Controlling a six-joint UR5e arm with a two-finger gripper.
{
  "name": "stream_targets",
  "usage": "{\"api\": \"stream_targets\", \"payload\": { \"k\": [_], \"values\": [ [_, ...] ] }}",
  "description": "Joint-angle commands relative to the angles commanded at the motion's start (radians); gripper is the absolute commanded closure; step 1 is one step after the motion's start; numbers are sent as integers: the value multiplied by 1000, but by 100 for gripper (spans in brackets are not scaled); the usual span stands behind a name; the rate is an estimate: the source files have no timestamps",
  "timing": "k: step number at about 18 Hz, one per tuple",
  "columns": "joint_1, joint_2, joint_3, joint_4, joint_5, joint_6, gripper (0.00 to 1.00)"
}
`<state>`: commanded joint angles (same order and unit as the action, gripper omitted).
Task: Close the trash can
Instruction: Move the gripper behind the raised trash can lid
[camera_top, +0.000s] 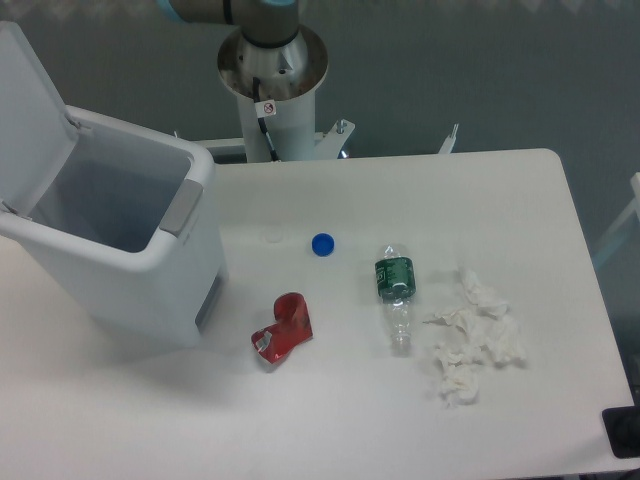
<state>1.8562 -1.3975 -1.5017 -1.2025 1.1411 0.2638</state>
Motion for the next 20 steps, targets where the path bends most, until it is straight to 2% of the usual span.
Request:
{"api": "stream_targets", "payload": {
  "k": [4, 11, 20],
  "values": [
    [-11, 0, -3, -51, 60, 0, 100],
    [-8, 0, 2, -100, 218, -2, 100],
    [20, -9, 35, -100, 333, -3, 100]
  ]
}}
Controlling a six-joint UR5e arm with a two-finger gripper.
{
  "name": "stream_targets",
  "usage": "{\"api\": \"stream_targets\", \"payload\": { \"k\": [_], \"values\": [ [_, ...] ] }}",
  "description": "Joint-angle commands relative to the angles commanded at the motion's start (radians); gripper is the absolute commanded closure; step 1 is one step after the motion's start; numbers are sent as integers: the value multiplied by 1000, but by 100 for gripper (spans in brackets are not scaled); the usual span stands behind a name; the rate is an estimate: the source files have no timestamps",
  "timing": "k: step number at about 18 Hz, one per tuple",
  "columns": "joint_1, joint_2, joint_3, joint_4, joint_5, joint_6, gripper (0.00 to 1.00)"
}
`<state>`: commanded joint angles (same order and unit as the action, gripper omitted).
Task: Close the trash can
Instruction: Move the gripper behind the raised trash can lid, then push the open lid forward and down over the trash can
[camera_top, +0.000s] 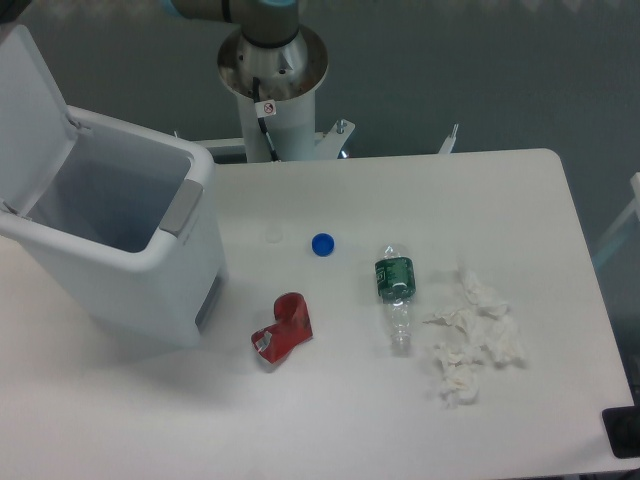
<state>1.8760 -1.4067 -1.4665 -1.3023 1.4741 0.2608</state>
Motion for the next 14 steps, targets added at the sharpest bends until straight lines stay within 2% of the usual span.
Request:
{"api": "stream_targets", "payload": {
  "k": [6, 14],
  "values": [
    [77, -2, -11, -3, 2, 2, 100],
    [110, -29, -25, -2, 2, 3, 100]
  ]
}}
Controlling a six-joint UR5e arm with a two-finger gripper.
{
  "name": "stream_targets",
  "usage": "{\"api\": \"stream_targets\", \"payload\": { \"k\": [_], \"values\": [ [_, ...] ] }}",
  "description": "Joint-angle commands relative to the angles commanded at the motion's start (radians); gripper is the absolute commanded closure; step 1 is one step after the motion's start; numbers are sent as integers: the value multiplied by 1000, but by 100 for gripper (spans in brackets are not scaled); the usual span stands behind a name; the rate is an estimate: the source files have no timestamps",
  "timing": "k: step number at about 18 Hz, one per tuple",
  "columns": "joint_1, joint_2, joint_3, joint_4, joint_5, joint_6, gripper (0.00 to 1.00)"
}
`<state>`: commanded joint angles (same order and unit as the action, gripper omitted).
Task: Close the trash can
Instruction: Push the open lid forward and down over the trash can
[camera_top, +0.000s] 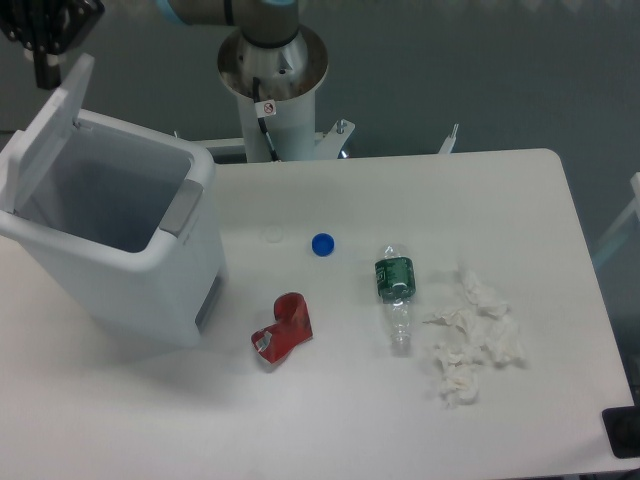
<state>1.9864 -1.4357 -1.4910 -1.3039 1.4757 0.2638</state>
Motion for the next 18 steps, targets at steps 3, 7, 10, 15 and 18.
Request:
{"api": "stream_targets", "payload": {
  "k": [3, 7, 10, 15, 18],
  "values": [
    [15, -2, -8, 0, 0, 5, 100],
    [34, -3, -23, 3, 0, 8, 100],
    [51, -2, -38, 3, 0, 11, 100],
    [69, -17, -48, 6, -2, 11, 100],
    [68, -29, -49, 6, 0, 11, 100]
  ]
}}
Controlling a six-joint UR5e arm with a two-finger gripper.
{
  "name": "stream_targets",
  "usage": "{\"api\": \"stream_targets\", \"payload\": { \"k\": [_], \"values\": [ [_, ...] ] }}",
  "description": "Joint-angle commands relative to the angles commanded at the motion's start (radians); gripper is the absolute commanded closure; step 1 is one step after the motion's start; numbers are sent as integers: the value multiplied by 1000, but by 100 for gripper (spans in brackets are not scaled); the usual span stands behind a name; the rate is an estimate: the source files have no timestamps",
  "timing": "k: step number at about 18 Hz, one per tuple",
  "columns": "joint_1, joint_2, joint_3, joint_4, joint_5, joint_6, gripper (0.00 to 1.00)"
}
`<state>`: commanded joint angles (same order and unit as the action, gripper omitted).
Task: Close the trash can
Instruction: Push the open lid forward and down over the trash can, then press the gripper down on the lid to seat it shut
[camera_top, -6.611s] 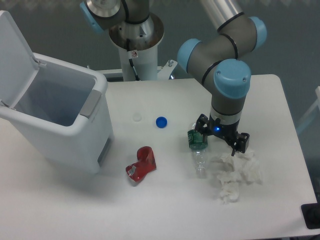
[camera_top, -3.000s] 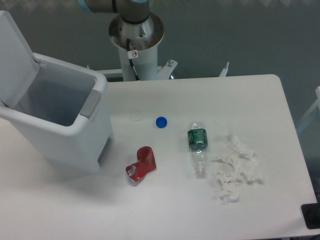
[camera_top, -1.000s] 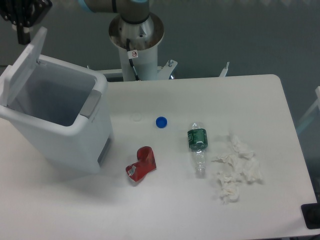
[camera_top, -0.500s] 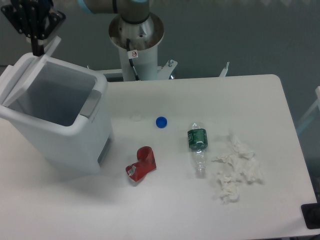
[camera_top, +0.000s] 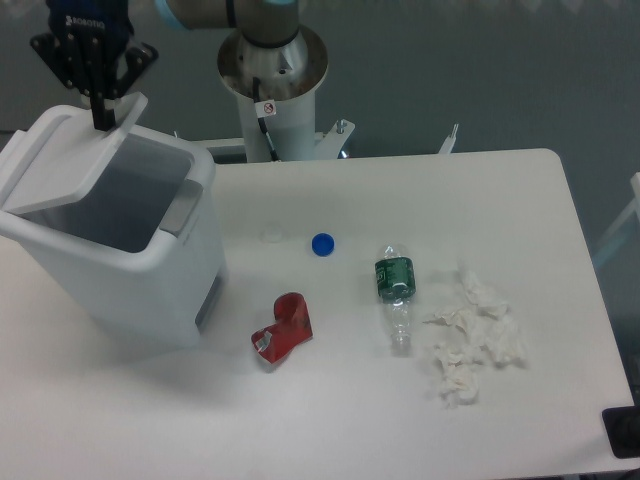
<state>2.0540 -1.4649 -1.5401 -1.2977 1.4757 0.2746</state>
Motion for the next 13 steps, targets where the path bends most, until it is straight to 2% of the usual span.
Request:
{"api": "stream_targets", "payload": {
  "k": [13],
  "values": [
    [24, -37, -26, 6, -3, 3, 100]
  ]
}}
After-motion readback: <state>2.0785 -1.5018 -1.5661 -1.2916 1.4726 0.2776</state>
